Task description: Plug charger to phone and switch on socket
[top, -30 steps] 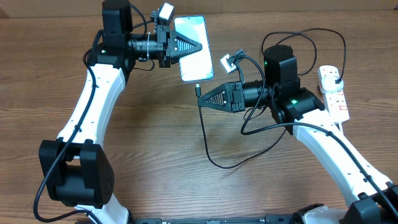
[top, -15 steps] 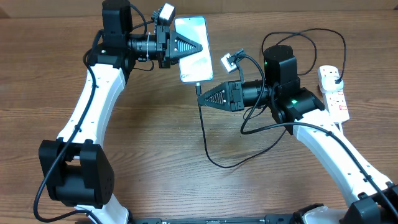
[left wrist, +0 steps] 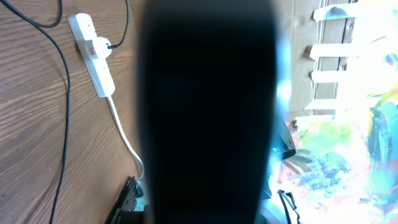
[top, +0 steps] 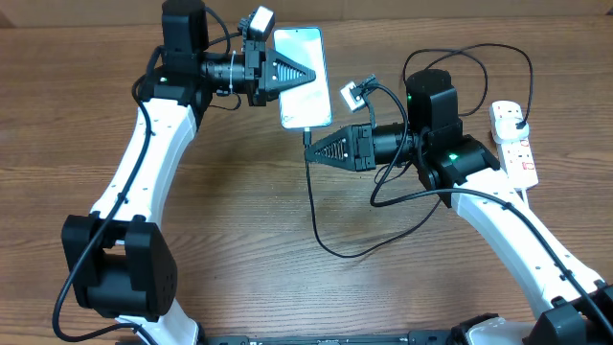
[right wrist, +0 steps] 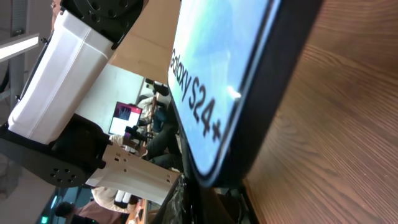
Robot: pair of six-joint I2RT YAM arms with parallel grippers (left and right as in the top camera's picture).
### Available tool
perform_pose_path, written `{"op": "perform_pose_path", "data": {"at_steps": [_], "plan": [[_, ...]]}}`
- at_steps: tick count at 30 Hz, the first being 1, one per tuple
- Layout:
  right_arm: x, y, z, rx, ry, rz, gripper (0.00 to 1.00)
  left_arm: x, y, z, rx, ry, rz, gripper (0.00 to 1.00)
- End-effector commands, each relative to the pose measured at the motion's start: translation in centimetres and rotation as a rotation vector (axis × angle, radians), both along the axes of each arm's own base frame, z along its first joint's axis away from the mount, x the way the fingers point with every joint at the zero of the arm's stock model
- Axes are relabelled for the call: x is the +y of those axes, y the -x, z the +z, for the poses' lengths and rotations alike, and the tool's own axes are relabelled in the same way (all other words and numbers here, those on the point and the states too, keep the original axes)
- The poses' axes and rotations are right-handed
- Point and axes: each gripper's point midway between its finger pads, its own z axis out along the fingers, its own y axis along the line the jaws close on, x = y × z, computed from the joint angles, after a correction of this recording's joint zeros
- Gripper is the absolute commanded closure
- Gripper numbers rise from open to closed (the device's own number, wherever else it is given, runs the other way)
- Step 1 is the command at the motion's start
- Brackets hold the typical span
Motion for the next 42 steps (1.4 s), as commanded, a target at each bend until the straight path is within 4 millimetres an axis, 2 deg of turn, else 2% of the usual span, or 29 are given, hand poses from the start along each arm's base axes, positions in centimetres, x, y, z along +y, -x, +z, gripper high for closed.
{"op": "perform_pose_path", "data": {"at_steps": [1, 11, 18, 28, 42], "plan": [[0.0, -0.3, 0.6, -0.021, -0.005, -0.007, 0.96, -0.2, 1.6, 2.6, -0.06, 0.027, -0.043, 0.96], [0.0, -0.3, 0.6, -0.018, -0.005, -0.009, 0.96, -0.2, 1.8, 2.7, -0.076, 0.033, -0.054, 0.96], [-1.0, -1.1, 0.6, 0.005, -0.006, -0.04, 0.96, -0.2, 2.2, 2.9, -0.12, 0.047, -0.08, 0.96], [-0.9, -1.1, 0.9, -0.01, -0.016, -0.033, 0.96, -0.3, 2.4, 3.0, -0.143, 0.055, -0.095, 0.96], [-0.9, -2.5, 1.2, -0.041, -0.008, -0.099, 0.96, -1.4, 3.3, 3.0, -0.137, 0.062, -0.135, 0.96]]}}
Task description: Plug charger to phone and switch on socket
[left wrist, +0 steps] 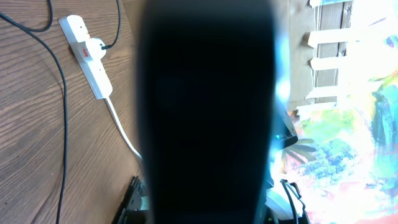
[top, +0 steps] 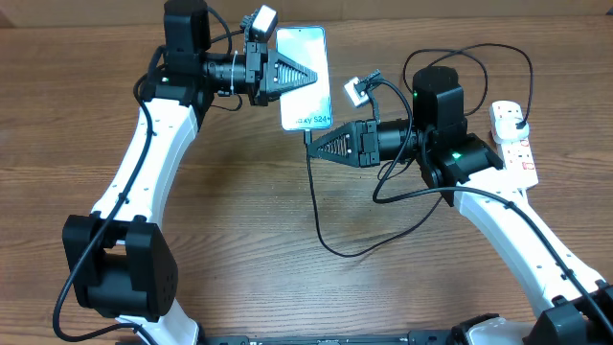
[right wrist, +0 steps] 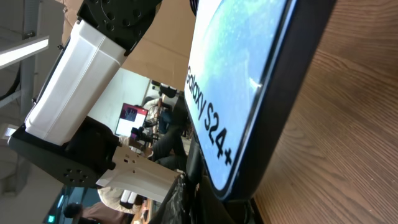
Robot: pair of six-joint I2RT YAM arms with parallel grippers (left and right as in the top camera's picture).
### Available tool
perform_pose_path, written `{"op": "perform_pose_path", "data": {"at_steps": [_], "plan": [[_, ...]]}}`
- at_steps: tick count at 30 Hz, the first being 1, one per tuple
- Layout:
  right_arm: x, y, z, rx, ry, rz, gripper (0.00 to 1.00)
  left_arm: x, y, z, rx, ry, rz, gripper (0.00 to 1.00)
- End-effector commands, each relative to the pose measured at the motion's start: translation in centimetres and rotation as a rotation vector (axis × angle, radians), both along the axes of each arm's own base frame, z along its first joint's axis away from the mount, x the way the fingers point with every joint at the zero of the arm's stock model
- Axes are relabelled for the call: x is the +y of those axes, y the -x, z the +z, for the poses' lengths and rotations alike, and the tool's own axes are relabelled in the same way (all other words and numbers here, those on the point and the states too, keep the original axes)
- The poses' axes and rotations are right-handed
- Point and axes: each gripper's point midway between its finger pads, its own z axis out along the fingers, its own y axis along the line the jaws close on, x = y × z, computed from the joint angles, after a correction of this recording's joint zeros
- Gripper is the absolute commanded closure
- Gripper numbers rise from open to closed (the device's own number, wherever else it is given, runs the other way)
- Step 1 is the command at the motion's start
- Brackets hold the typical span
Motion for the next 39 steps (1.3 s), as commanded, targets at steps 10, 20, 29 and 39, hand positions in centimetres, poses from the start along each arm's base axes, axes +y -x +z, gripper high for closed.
{"op": "perform_pose_path", "data": {"at_steps": [10, 20, 29, 39], "plan": [[-0.4, -2.7, 1.2, -0.066, -0.002, -0.12, 0.96, -1.1, 3.0, 2.9, -0.079, 0.052, -0.115, 0.96], [-0.4, -2.0, 1.3, -0.052, -0.011, -0.082, 0.47, -1.1, 2.8, 2.8, -0.08, 0.045, -0.101, 0.96], [-0.4, -0.6, 0.7, 0.016, -0.008, -0.021, 0.65, -1.1, 2.2, 2.5, -0.088, 0.029, -0.069, 0.96], [-0.4, -0.3, 0.5, 0.039, -0.004, -0.013, 0.66, -1.2, 1.0, 2.0, -0.109, -0.005, -0.003, 0.96]]}}
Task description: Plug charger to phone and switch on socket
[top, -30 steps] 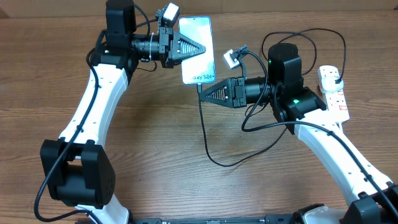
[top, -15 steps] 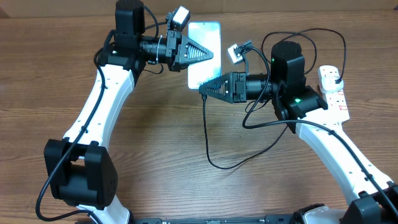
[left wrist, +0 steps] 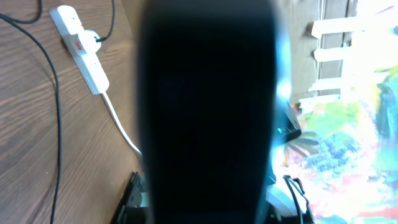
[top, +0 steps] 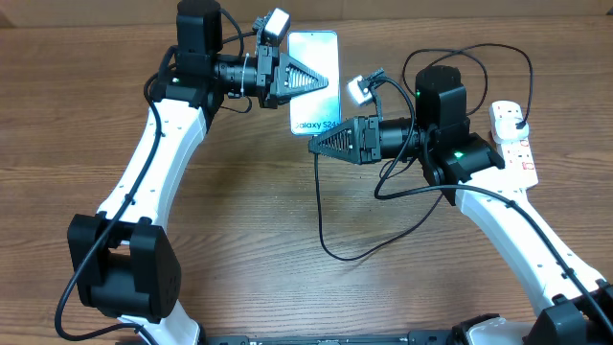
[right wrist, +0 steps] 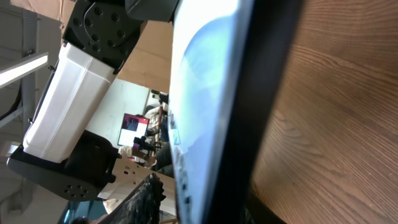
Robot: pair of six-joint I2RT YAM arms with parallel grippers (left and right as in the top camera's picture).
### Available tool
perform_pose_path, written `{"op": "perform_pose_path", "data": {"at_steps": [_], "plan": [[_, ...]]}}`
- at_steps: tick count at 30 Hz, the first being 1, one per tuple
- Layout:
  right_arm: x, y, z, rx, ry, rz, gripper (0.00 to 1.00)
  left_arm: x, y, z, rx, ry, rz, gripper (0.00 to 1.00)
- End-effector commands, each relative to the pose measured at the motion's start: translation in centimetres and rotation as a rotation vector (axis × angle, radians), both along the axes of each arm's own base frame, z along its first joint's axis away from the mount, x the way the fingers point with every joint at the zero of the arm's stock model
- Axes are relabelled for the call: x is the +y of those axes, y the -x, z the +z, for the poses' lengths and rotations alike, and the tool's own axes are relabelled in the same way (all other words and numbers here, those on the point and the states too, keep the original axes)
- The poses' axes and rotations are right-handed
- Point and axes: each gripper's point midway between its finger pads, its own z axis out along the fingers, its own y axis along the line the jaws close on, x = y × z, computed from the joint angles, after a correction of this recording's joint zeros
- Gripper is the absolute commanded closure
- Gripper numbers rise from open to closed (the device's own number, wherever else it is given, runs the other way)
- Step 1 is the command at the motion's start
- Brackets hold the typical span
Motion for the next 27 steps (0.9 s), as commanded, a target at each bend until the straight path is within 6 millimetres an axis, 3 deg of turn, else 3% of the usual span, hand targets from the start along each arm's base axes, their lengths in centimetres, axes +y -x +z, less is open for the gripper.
{"op": "perform_pose_path", "data": {"at_steps": [1, 5, 11, 17, 27], "plan": [[-0.01, 0.25, 0.92, -0.021, -0.016, 0.022, 0.66, 0.15, 0.43, 1.98, -0.098, 0.002, 0.019, 0.96], [-0.02, 0.32, 0.85, -0.014, -0.015, 0.024, 0.73, 0.18, 0.37, 1.96, -0.099, 0.001, 0.022, 0.96], [-0.02, 0.27, 0.83, -0.015, -0.014, 0.021, 0.74, 0.18, 0.4, 1.97, -0.099, 0.001, 0.021, 0.96], [-0.03, 0.24, 0.82, -0.016, -0.013, 0.02, 0.92, 0.19, 0.69, 2.1, -0.094, 0.009, 0.005, 0.96], [-0.09, -0.44, 0.55, -0.017, 0.003, -0.019, 0.96, 0.21, 1.34, 2.4, -0.099, 0.029, -0.033, 0.96]]}}
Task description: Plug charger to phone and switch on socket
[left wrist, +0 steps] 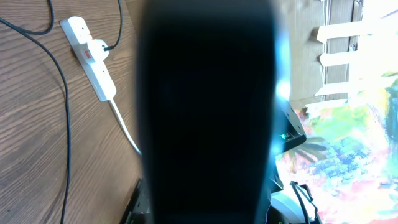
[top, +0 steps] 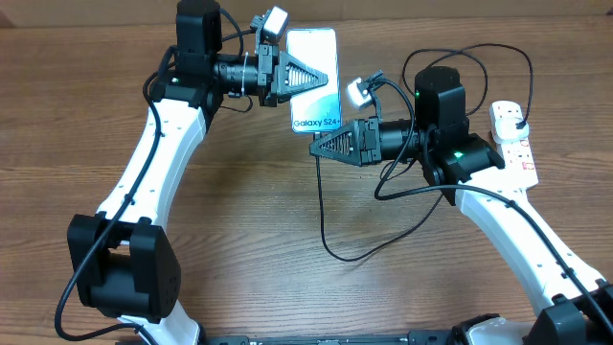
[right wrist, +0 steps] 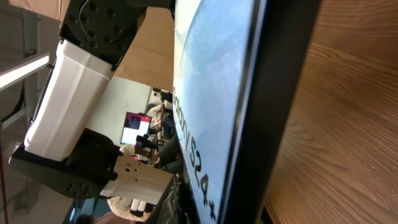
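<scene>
The phone (top: 320,56), screen lit with "Galaxy S24+" on it, hangs above the table with my left gripper (top: 308,77) shut on it. Its black back (left wrist: 205,112) fills the left wrist view. My right gripper (top: 319,149) is at the phone's lower edge, shut on the charger plug, which is hidden behind the fingers. In the right wrist view the phone's screen and dark edge (right wrist: 217,93) stand very close. The black cable (top: 321,220) drops from there, loops over the table and runs to the white socket strip (top: 514,149), where an adapter (top: 515,117) sits plugged in.
The socket strip (left wrist: 93,62) lies at the table's right edge, with its white lead running off the table. Cable loops (top: 469,57) curl behind the right arm. The left arm's white link (right wrist: 68,93) is close behind the phone.
Hardly anything moved. The phone has tilted a little, so more of its screen and lettering faces the right wrist camera. Both grippers keep their holds.
At first my left gripper held the phone tilted and further left, with the right gripper at its lower edge on the cable end. Later the phone stood straighter, and then further right. Both grippers have stayed together at the phone's lower edge throughout.
</scene>
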Robot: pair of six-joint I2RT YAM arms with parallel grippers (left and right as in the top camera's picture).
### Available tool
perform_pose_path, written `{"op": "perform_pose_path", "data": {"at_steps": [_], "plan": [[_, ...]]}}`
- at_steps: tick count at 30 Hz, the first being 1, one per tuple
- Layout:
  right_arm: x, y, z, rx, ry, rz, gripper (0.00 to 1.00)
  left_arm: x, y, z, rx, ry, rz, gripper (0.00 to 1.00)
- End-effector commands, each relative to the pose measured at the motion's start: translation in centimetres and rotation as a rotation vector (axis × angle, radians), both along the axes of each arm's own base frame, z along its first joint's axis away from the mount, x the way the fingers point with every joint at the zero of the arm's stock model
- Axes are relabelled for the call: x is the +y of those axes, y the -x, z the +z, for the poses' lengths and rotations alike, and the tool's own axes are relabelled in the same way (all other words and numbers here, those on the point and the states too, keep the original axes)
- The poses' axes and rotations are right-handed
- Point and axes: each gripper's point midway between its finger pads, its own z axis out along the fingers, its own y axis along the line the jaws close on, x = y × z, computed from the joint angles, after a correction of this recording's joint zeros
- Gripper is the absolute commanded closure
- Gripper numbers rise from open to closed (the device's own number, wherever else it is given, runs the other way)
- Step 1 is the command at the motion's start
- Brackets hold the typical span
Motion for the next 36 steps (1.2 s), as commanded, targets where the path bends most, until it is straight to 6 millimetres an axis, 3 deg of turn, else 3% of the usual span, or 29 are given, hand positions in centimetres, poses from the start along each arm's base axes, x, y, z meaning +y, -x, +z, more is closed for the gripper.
{"op": "perform_pose_path", "data": {"at_steps": [1, 10, 32, 33, 34, 35, 36], "plan": [[-0.1, -0.7, 0.7, -0.035, 0.0, -0.027, 0.96, 0.2, 1.9, 2.7, -0.086, 0.045, -0.066, 0.96], [0.1, -1.2, 2.3, -0.068, -0.039, -0.039, 0.96, 0.4, 3.2, 3.3, -0.102, 0.085, -0.139, 0.96], [-0.2, -3.0, 2.7, -0.1, -0.037, -0.123, 0.96, 0.1, 3.5, 3.4, -0.103, 0.09, -0.156, 0.96], [-0.4, -3.1, 2.7, -0.104, -0.038, -0.125, 0.74, 0.1, 3.5, 3.3, -0.103, 0.09, -0.156, 0.96], [-0.7, -3.2, 2.7, -0.116, -0.038, -0.127, 0.44, 0.1, 3.5, 3.4, -0.103, 0.09, -0.156, 0.95], [-1.0, -3.3, 2.7, -0.123, -0.039, -0.129, 0.32, 0.1, 3.5, 3.4, -0.103, 0.09, -0.156, 0.96], [-1.3, -3.4, 2.8, -0.138, -0.041, -0.125, 0.29, 0.1, 3.5, 3.4, -0.103, 0.09, -0.156, 0.96]]}}
